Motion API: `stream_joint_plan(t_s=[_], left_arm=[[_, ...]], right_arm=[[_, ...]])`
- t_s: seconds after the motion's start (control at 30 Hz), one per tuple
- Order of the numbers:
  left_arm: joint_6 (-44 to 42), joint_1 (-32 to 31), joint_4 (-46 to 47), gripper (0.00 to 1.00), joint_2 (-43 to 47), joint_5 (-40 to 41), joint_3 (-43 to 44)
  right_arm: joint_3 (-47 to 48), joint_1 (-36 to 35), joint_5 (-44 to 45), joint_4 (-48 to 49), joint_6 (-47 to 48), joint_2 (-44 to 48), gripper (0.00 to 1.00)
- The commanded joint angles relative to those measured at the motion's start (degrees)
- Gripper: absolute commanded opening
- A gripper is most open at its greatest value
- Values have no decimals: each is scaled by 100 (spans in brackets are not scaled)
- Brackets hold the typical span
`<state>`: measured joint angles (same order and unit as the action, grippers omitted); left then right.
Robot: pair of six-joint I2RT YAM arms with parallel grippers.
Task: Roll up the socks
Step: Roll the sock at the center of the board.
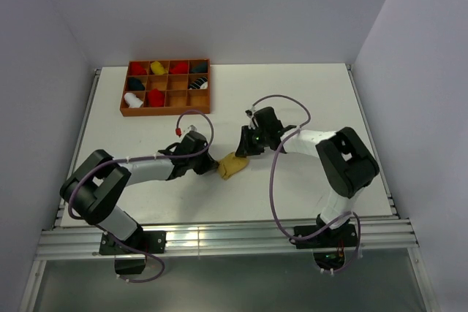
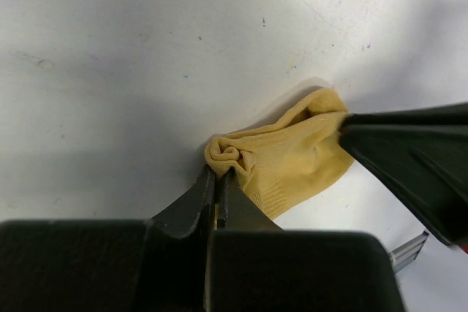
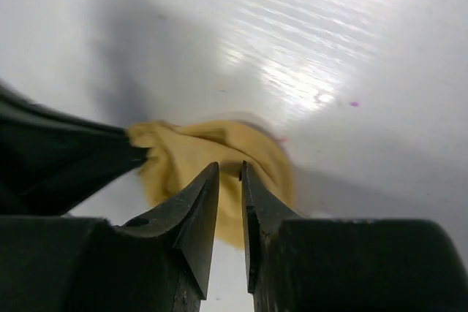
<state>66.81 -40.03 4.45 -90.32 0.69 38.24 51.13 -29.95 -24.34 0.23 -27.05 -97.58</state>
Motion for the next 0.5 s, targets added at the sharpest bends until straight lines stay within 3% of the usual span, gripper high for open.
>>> stream_joint_plan(t_s=[0.0, 0.27, 0.47], left_arm=[[-229, -40, -348, 0, 313, 344, 52], [-308, -40, -375, 0, 463, 529, -80], [-309, -31, -427, 0, 323, 643, 104]], right_arm=[[326, 34, 465, -295, 173, -366, 26], [1090, -19, 500, -418, 516, -1148, 24], [1531, -221, 605, -498, 850, -1081, 25]])
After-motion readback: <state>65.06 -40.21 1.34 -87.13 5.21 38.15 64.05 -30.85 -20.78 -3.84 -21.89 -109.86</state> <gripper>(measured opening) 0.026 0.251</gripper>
